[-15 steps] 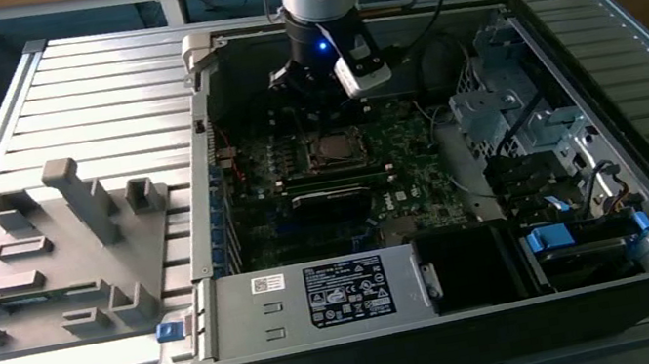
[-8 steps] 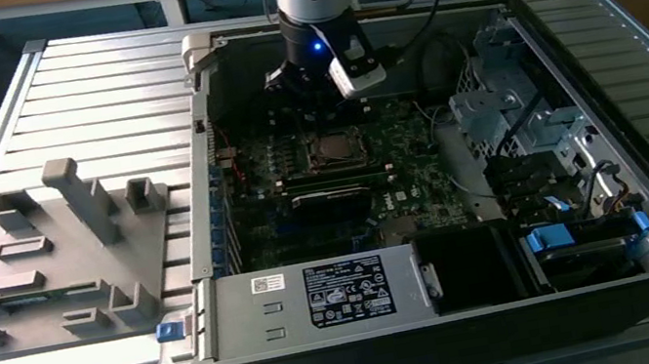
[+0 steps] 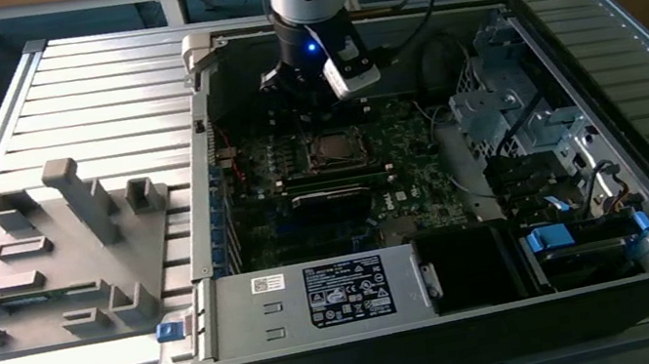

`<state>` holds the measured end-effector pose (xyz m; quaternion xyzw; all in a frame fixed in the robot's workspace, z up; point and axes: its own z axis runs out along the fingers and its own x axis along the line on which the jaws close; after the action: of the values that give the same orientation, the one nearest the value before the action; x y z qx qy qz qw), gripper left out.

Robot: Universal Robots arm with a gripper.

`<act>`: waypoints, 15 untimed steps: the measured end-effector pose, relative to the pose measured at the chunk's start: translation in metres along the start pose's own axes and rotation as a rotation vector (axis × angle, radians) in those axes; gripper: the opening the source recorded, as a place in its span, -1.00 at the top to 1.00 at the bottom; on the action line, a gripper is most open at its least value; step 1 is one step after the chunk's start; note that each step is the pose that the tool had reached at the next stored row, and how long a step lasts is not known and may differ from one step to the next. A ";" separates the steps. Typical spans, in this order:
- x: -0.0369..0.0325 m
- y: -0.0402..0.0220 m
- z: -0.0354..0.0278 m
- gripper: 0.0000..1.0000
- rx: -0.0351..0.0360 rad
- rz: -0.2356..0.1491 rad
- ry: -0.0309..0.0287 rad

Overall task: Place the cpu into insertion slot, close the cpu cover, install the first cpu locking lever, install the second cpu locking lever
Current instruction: 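Install the first cpu locking lever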

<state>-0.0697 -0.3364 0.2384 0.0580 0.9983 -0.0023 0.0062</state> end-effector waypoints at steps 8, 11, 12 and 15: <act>0.0036 -0.0004 0.0000 0.79 -0.0002 0.000 -0.0019; 0.0037 -0.0005 -0.0001 0.79 -0.0003 0.000 -0.0019; 0.0038 -0.0005 -0.0002 0.79 -0.0004 0.000 -0.0019; 0.0037 -0.0005 -0.0012 0.79 0.0000 0.000 -0.0018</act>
<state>-0.0735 -0.3364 0.2396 0.0580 0.9983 -0.0023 0.0071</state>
